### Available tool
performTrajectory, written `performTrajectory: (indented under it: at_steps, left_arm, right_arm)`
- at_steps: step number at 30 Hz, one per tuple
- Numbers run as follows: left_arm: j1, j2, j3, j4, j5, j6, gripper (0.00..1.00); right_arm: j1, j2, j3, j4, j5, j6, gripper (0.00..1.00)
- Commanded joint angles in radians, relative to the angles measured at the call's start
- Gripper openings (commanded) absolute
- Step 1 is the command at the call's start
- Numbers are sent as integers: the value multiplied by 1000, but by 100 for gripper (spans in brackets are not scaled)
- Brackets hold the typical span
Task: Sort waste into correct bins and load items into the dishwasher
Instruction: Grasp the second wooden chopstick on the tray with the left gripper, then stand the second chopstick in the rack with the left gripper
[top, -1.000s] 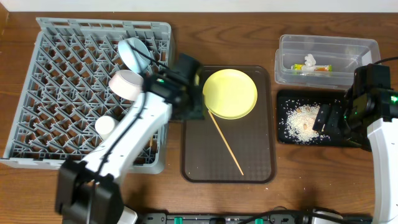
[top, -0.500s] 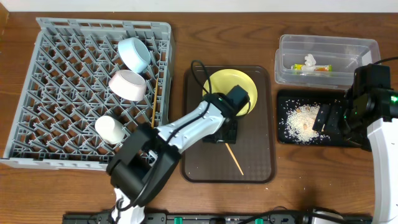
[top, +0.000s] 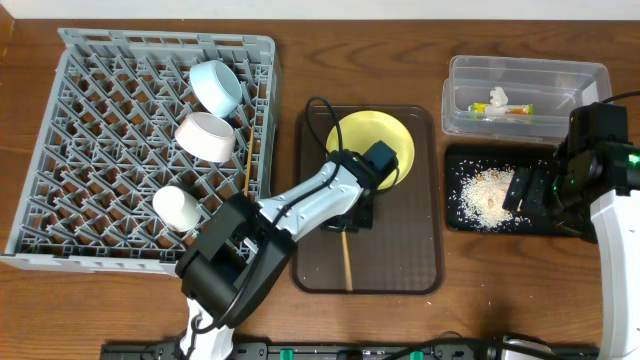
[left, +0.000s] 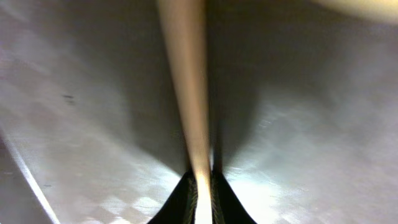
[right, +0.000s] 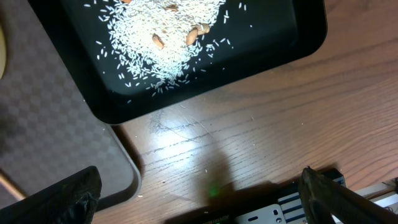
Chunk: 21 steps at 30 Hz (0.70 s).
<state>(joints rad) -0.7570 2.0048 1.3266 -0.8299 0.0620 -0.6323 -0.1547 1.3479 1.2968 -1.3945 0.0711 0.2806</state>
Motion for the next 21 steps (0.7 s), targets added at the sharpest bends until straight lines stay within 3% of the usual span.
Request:
performTrajectory:
  at_steps: [1,6,10,21]
  left_arm:
    - [24,23,3,-18,-29,2,8]
    - [77,-3,10,-45,-30,12,8]
    - [137,-95,26,-53,-30,95,8]
    - [346,-434,56,-55,-82,450,8]
  right_arm:
    - [-10,-8,16,-2,0,-8,99]
    - [-11,-8,16,-6,0,-8,99]
    - [-10,-8,16,-5,0,-8,99]
    - [-10,-8,16,-5,-1,-8,99]
